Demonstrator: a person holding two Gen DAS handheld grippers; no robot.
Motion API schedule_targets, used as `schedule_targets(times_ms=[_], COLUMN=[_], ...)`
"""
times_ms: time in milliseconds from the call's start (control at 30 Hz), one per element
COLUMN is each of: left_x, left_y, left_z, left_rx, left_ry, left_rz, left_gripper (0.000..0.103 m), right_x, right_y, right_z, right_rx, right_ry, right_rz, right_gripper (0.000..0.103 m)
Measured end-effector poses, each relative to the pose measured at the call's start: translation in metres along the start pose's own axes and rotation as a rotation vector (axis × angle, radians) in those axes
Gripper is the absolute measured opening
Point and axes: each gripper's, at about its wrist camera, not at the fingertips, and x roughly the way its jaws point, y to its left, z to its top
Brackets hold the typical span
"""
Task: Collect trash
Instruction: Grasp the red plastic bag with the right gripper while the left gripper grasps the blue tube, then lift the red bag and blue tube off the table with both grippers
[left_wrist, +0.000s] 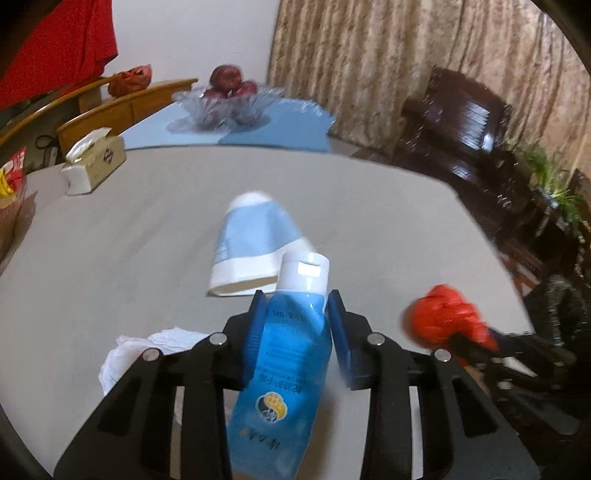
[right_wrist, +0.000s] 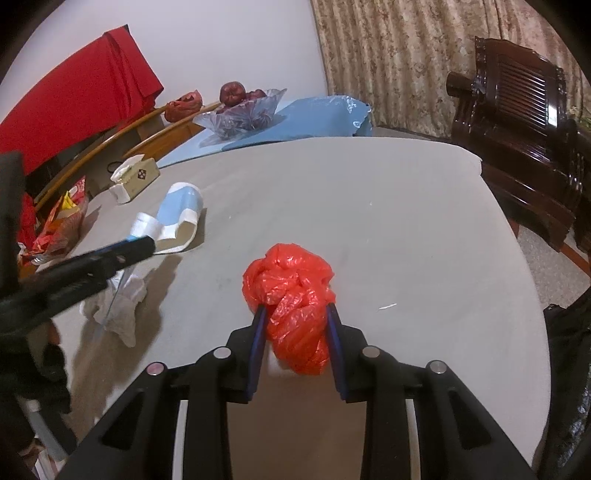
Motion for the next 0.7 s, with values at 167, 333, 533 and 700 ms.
schedule_targets(times_ms=[167, 333, 533, 700], left_x=[-0.012, -0.013, -0.016, -0.017], left_y=[-0.022, -0.037, -0.052, -0.061], left_z=[-0.006, -0.019, -0.027, -0.033], left_rx=[-0.002, -0.011, -0.010, -0.006], left_ry=[0.004, 0.026, 0.033, 0.040], left_rz=[-0.081, -0.123, -0.145, -0.151], left_gripper=[0.033, 0.033, 0.033, 0.033], right_x=[-0.010, -0.027, -0.050, -0.062], right_y=[-0.004, -0.018, -0.030, -0.035], right_z=[-0.005, -0.009, -0.008, -0.013], right_rx=[-0.001, 0.013, 0.016, 0.013], right_ry=[-0.004, -0.017, -0.045, -0.051], right_rz=[-0.013, -0.040, -0.045, -0.038], right_gripper=[0.031, 0.031, 0.031, 0.027])
